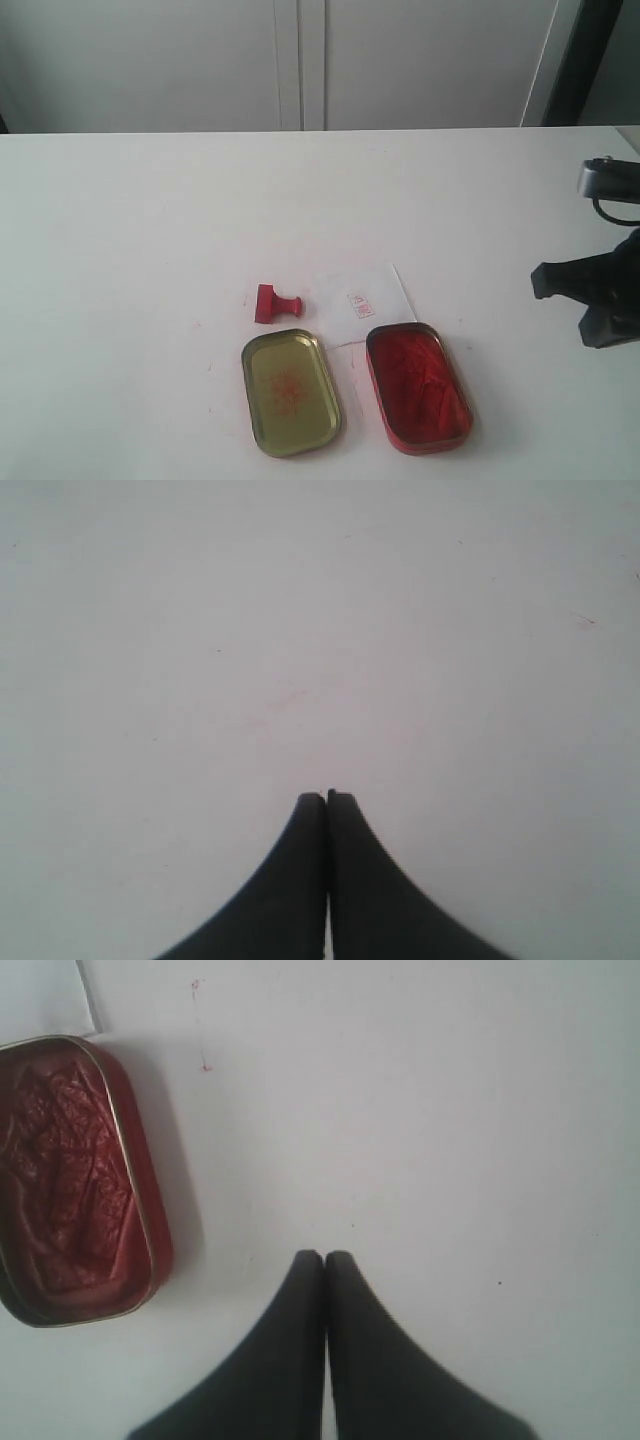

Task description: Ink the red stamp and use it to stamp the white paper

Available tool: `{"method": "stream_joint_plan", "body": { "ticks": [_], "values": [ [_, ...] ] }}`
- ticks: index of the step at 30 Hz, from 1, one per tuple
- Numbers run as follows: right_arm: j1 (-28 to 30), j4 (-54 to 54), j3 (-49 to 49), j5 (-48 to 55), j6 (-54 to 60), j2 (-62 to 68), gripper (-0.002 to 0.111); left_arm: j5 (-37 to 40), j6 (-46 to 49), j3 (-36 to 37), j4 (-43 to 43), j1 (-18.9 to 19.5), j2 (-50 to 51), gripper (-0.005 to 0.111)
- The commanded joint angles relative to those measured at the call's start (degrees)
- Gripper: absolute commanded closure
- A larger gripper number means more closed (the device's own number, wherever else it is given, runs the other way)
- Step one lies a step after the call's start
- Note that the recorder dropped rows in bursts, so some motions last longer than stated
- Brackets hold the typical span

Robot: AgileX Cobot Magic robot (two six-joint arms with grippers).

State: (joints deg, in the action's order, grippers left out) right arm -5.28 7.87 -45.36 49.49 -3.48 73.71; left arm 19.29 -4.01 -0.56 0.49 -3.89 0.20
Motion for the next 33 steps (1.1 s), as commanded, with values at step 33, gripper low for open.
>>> {"method": "stream_joint_plan", "body": {
  "ticks": [33],
  "values": [
    [0.3,-7.9,21.0,-30.8,0.6,-46.1,0.108,0.8,-0.1,0.6,0.0,0.0,-0.2,0.107]
  ]
}}
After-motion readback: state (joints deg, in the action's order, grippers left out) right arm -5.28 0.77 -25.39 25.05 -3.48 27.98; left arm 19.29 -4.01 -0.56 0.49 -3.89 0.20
